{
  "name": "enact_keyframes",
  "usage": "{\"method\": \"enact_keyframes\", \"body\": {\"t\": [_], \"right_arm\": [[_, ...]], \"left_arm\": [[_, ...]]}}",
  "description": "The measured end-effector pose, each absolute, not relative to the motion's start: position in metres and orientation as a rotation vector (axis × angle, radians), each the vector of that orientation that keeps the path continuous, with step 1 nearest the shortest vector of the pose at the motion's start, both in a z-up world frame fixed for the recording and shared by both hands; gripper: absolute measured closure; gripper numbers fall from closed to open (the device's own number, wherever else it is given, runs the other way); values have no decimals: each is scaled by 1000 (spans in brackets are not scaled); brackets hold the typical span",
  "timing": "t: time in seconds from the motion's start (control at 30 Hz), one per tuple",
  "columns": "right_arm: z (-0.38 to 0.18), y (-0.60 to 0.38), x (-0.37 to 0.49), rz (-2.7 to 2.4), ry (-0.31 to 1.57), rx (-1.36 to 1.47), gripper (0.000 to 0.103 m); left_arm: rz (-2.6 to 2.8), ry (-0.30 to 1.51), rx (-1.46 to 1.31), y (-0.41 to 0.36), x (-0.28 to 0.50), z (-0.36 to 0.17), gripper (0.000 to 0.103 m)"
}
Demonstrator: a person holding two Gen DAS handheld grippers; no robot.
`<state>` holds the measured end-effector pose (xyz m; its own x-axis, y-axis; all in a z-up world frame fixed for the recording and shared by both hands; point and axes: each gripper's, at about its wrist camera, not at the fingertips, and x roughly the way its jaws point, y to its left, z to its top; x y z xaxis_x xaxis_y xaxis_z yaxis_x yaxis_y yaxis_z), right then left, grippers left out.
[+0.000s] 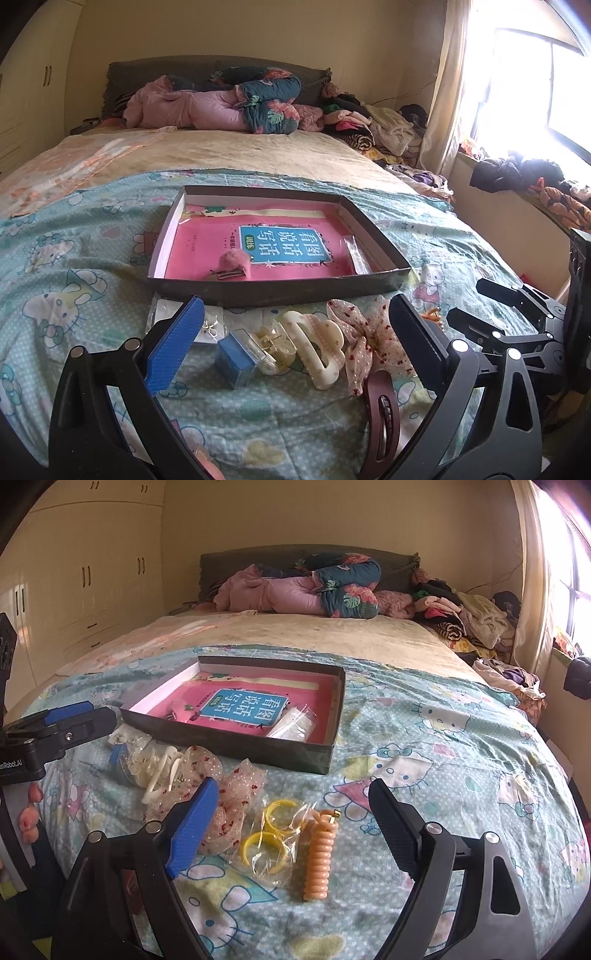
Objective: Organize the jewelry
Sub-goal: 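Move both tools back toward the remaining jewelry in front of the box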
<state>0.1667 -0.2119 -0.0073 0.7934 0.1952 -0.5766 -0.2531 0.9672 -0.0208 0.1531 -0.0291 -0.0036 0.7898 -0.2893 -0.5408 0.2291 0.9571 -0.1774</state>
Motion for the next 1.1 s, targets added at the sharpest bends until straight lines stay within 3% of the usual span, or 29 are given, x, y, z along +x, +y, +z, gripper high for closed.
{"method": "enact_keyframes", "body": {"t": [0.83,1.1], "right_arm": [[-47,-246,155,203,704,-64,23],[-61,-246,167,204,743,-55,36]], "left_arm": [[-379,756,0,-90,128,-56,12],[-380,818,28,-98,130,-70,13]]}}
